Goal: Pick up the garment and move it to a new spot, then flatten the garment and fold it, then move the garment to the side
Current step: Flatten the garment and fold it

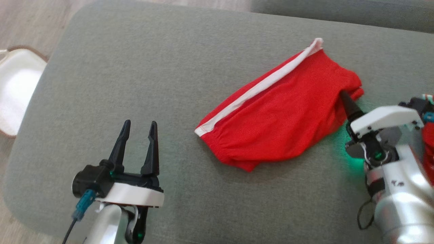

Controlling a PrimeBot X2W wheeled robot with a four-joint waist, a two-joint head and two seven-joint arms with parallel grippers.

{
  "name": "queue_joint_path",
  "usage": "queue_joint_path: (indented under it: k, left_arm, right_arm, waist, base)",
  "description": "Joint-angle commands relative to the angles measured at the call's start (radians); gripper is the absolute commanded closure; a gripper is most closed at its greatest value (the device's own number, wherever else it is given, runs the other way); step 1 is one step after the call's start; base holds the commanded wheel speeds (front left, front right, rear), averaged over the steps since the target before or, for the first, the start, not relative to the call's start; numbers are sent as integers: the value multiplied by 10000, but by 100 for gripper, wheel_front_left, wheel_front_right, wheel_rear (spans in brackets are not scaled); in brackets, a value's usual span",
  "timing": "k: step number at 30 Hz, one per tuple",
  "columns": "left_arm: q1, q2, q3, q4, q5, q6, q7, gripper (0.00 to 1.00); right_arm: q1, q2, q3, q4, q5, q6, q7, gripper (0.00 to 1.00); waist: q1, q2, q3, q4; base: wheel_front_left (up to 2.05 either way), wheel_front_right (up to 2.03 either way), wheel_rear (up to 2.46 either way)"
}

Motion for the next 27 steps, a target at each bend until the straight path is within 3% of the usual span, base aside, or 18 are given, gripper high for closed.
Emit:
queue_joint_path:
  k: [1,24,25,26,27]
  left_arm:
    - [-352,14,380,-268,96,-45,-53,0]
    - [-619,-189,358,-315,241,-225,-53,0]
    - [-629,-191,354,-312,234,-227,-53,0]
    - [-634,-193,356,-308,227,-229,-53,0]
    - [-636,-194,364,-305,223,-230,-53,0]
  right_arm:
    - [-217,236,254,20,114,-7,119,0]
    - [-2546,-39,-184,3701,-1324,-7,-179,0]
    - [-2621,-40,-202,3790,-1378,-7,-208,13]
    - [-2686,-44,-215,3867,-1434,-7,-249,66]
    - [-2745,-43,-217,3918,-1492,-7,-314,100]
  waist:
    - [-1,0,78,162]
    - [-1,0,601,782]
    - [-1,0,614,788]
    - [-1,0,621,787]
    - [-1,0,623,778]
  base:
    - [0,0,0]
    - [0,0,0]
    - [0,0,0]
    - [0,0,0]
    - [0,0,0]
